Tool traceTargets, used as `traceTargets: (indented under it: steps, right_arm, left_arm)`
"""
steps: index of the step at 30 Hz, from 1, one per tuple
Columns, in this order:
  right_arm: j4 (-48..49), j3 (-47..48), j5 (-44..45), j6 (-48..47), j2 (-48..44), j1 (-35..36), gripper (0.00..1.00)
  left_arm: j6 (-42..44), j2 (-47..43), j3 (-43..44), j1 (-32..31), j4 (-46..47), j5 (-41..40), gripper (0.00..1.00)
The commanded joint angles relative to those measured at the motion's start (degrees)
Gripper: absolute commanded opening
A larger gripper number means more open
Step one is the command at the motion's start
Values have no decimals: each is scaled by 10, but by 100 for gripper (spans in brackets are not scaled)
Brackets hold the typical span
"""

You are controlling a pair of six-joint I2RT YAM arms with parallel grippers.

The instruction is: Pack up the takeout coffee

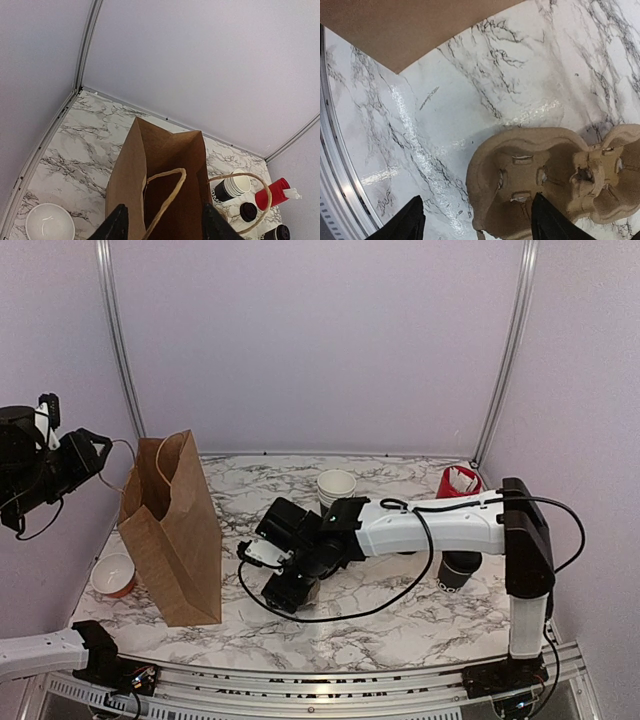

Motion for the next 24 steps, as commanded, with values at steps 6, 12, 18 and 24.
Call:
traceTargets:
  steps: [6, 12, 18, 24]
  right_arm:
    - [-6, 10, -17, -31, -42, -62, 72]
    - [17, 3, -46, -73, -9, -103, 72]
    - [10, 36, -47, -102, 45, -120, 74]
    - [-3, 66, -45, -116, 81, -121, 72]
  left_arm:
    - [5, -30, 4, -2, 2, -69, 50]
    - [6, -31, 6, -2, 1, -80, 52]
    - [3, -34, 6, -2, -10, -87, 57]
    - [-2, -41, 5, -2, -24, -95, 59]
